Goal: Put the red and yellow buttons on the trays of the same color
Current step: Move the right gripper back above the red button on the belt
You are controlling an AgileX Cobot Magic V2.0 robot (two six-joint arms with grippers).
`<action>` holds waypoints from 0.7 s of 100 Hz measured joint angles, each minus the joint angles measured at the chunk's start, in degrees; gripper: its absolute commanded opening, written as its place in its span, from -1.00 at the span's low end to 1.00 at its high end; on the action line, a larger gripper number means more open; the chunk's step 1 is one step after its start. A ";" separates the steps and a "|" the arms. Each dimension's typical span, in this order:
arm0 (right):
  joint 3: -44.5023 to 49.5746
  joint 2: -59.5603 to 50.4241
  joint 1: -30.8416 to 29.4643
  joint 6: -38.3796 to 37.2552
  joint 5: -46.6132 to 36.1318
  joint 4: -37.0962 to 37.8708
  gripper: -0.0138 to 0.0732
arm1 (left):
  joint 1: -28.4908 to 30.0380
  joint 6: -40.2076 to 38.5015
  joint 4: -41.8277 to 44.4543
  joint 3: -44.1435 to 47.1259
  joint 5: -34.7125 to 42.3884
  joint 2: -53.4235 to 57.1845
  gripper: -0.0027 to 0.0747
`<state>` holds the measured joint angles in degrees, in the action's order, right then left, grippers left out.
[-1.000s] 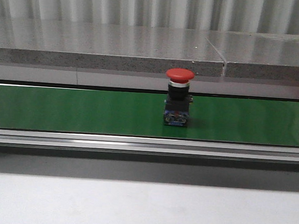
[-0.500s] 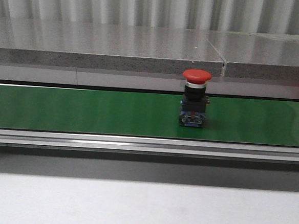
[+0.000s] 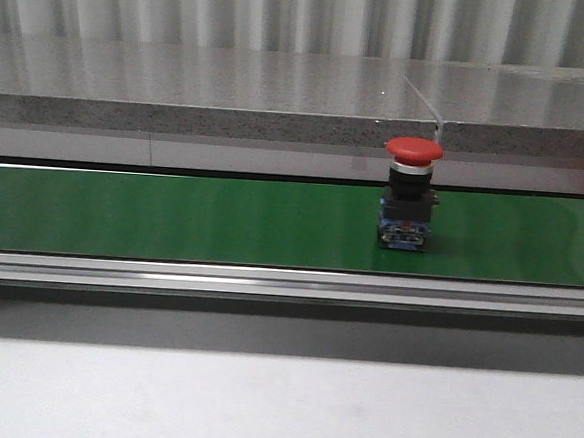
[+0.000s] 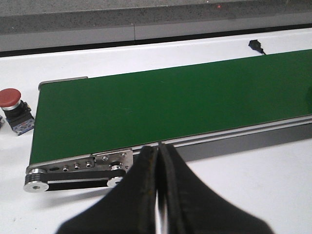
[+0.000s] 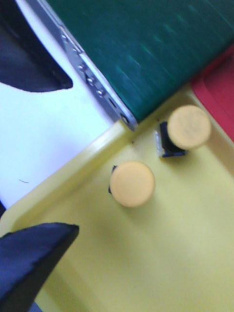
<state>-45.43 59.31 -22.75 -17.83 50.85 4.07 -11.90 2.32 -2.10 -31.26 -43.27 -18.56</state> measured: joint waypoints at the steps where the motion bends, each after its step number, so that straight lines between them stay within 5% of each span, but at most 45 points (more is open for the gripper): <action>1: -0.16 -0.01 0.60 0.13 0.31 0.00 0.60 | 0.00 0.00 0.00 0.00 0.00 0.00 -0.99; 26: -7.01 -0.12 13.21 8.08 9.06 -3.53 0.60 | 0.00 0.00 0.00 0.00 0.00 0.00 -0.99; 70: -16.34 8.53 30.70 12.37 11.93 -5.50 0.60 | 0.00 0.00 0.00 0.00 0.00 0.00 -0.99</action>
<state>-61.77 67.84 7.95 -5.46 62.78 -1.43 -11.90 2.32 -2.10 -31.26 -43.27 -18.56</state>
